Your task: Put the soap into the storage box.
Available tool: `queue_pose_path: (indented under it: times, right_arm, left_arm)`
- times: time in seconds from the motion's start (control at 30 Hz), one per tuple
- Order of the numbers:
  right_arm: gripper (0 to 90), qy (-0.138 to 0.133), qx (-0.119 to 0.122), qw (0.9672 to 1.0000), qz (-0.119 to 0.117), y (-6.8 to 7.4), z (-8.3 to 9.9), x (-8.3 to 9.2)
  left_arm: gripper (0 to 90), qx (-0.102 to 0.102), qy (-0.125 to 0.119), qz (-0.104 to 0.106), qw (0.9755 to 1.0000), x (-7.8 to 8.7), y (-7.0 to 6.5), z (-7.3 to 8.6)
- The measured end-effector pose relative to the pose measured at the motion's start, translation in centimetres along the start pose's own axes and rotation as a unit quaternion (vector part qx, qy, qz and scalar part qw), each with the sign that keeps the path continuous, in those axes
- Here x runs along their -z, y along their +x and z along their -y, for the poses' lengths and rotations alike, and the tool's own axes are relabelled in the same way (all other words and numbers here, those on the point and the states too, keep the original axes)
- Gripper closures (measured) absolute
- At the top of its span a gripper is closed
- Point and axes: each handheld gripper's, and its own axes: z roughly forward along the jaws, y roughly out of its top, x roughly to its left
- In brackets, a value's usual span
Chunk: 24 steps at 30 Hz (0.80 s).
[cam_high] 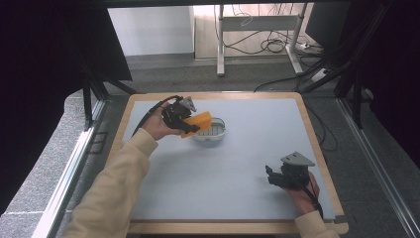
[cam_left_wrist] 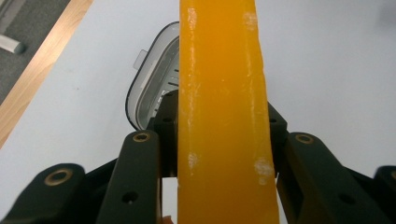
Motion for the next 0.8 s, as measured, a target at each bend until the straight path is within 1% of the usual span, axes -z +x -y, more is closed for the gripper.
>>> queue_pose_path:
  times: [0.27, 0.33, 0.4, 0.43, 0.57, 0.6, 0.7, 0.73, 0.77, 0.8]
  right_arm:
    - [16.4, 0.000, 0.001, 1.0000, 0.000, 0.0, 0.0, 0.0]
    - [16.4, 0.000, 0.001, 1.0000, -0.001, 0.0, 0.0, 0.0]
    - [16.4, 0.000, 0.001, 1.0000, 0.000, 0.0, 0.0, 0.0]
    - [16.4, 0.000, 0.001, 1.0000, -0.001, -0.1, 0.0, 0.0]
    - [16.4, -0.002, 0.002, 1.0000, 0.000, -0.1, -0.1, 0.1]
    - [16.4, -0.002, 0.003, 1.0000, 0.000, -0.1, -0.1, 0.1]
    - [16.4, -0.001, 0.002, 1.0000, -0.001, 0.0, -0.1, 0.0]
    - [16.4, 0.000, 0.001, 1.0000, -0.002, -0.1, -0.1, 0.0]
    - [16.4, 0.000, 0.001, 1.0000, -0.002, -0.1, -0.1, 0.0]
    - [16.4, -0.001, 0.002, 1.0000, -0.001, -0.1, -0.1, 0.0]
  left_arm:
    - [62.0, -0.014, 0.005, 0.009, 0.9998, -0.9, 0.7, -0.7]
    - [62.0, -0.017, 0.006, 0.008, 0.9998, -1.2, 0.8, -0.9]
    - [62.0, -0.018, 0.004, 0.006, 0.9998, -1.4, 0.9, -1.1]
    - [62.0, -0.016, 0.002, 0.009, 0.9998, -1.6, 1.0, -1.2]
    - [62.0, -0.019, 0.009, 0.013, 0.9997, -2.2, 1.2, -1.7]
    - [62.0, -0.023, 0.010, 0.014, 0.9996, -2.4, 1.3, -1.8]
    - [62.0, -0.027, 0.012, 0.020, 0.9993, -2.9, 1.4, -2.2]
    - [62.0, -0.029, 0.013, 0.018, 0.9993, -3.0, 1.4, -2.3]
    - [62.0, -0.029, 0.013, 0.017, 0.9994, -3.1, 1.5, -2.3]
    - [62.0, -0.028, 0.013, 0.020, 0.9993, -3.3, 1.6, -2.4]
